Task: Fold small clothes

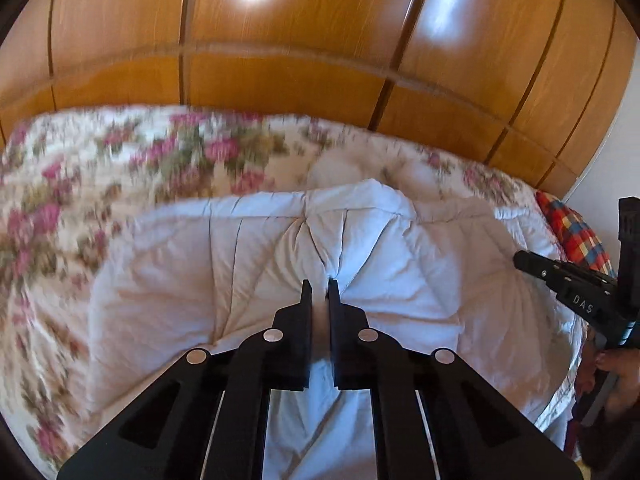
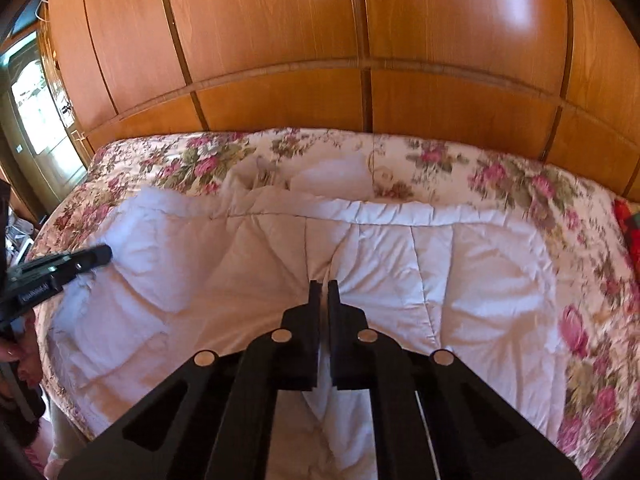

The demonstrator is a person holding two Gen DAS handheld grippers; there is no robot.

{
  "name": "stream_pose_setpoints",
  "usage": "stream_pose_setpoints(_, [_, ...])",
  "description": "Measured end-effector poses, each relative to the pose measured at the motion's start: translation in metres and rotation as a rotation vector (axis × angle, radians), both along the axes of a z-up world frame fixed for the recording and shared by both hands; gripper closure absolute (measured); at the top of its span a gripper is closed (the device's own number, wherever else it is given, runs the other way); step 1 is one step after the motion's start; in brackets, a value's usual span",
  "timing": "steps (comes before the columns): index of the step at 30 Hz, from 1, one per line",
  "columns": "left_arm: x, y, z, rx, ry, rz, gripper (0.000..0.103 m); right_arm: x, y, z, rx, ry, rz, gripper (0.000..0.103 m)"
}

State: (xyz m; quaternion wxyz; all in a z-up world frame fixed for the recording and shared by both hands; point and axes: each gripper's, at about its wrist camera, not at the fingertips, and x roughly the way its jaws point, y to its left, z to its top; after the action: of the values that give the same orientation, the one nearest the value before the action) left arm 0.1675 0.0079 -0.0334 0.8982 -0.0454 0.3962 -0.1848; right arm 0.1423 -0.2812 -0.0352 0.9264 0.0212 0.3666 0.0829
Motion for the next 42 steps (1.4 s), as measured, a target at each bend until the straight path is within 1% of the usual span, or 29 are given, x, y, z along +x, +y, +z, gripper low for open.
stream_pose_setpoints(2, [0.009,-0.001,0.005,0.010,-0.024,0.013,0.097,0.008,0.000,0.002,-0.007,-0.001,0.001,0.100])
stream_pose_setpoints(4, [0.020,-0.005,0.002,0.037,-0.027,0.018,0.097,0.018,0.000,-0.001,-0.022,0.007,0.001,0.100])
stream_pose_setpoints(7, [0.035,-0.012,-0.015,0.098,-0.014,0.030,0.097,0.034,0.001,-0.013,-0.048,0.030,0.005,0.101])
stream_pose_setpoints(9, [0.039,-0.014,-0.027,0.120,-0.014,0.033,0.097,0.042,-0.001,-0.022,-0.044,0.043,0.001,0.102])
stream_pose_setpoints(12, [0.041,-0.017,-0.043,0.149,-0.038,0.024,0.097,0.053,-0.008,-0.037,-0.031,0.058,-0.028,0.103])
stream_pose_setpoints(14, [0.040,-0.018,-0.052,0.159,-0.064,0.011,0.097,0.059,-0.014,-0.048,0.007,0.068,-0.028,0.103])
stream_pose_setpoints(15, [0.040,-0.017,-0.057,0.153,-0.071,0.010,0.094,0.060,-0.016,-0.053,0.019,0.056,-0.027,0.103])
stream_pose_setpoints(17, [0.043,-0.012,-0.065,0.113,-0.067,0.015,0.092,0.058,-0.015,-0.058,0.010,0.024,-0.021,0.103])
stream_pose_setpoints(18, [0.044,-0.007,-0.069,0.076,-0.064,0.019,0.091,0.057,-0.014,-0.060,0.002,0.010,-0.019,0.103])
stream_pose_setpoints(21, [0.045,-0.002,-0.075,0.021,-0.066,0.022,0.091,0.057,-0.015,-0.066,0.011,-0.018,-0.026,0.103])
stream_pose_setpoints(24, [0.044,-0.002,-0.076,0.007,-0.072,0.023,0.091,0.055,-0.013,-0.066,-0.003,-0.037,-0.028,0.103])
stream_pose_setpoints(26, [0.042,-0.002,-0.073,0.008,-0.077,0.023,0.091,0.053,-0.016,-0.063,0.022,-0.034,-0.018,0.102])
stream_pose_setpoints(28, [0.036,-0.003,-0.066,0.026,-0.077,0.026,0.085,0.047,-0.021,-0.054,0.059,-0.029,-0.014,0.096])
stream_pose_setpoints(29, [0.033,-0.003,-0.060,0.034,-0.069,0.026,0.080,0.042,-0.024,-0.049,0.083,-0.036,-0.013,0.079])
stream_pose_setpoints(30, [0.031,-0.002,-0.056,0.033,-0.062,0.027,0.066,0.035,-0.027,-0.040,0.113,-0.060,-0.015,0.056])
stream_pose_setpoints(31, [0.028,0.001,-0.047,0.011,-0.057,0.026,0.056,0.024,-0.031,-0.030,0.145,-0.102,-0.013,0.049])
stream_pose_setpoints(32, [0.024,0.005,-0.039,-0.015,-0.072,0.029,0.039,0.016,-0.034,-0.020,0.153,-0.139,-0.010,0.047])
stream_pose_setpoints(33, [0.019,0.010,-0.025,-0.041,-0.119,0.038,0.035,0.010,-0.035,-0.012,0.136,-0.171,-0.011,0.049])
stream_pose_setpoints(34, [0.018,0.012,-0.018,-0.038,-0.145,0.046,0.035,0.004,-0.038,-0.003,0.101,-0.197,-0.019,0.050])
stream_pose_setpoints(35, [0.020,0.013,-0.011,-0.010,-0.171,0.063,0.035,0.002,-0.041,0.002,0.080,-0.207,-0.023,0.054])
stream_pose_setpoints(37, [0.029,0.013,-0.005,0.054,-0.199,0.089,0.035,0.007,-0.050,0.004,0.053,-0.190,-0.038,0.055])
stream_pose_setpoints(39, [0.043,0.014,-0.011,0.128,-0.202,0.122,0.035,0.014,-0.059,-0.001,0.027,-0.169,-0.065,0.059])
stream_pose_setpoints(40, [0.050,0.015,-0.017,0.161,-0.193,0.137,0.035,0.019,-0.067,-0.006,0.011,-0.159,-0.083,0.059])
stream_pose_setpoints(42, [0.063,0.022,-0.038,0.235,-0.158,0.178,0.035,0.027,-0.081,-0.016,0.019,-0.135,-0.106,0.069])
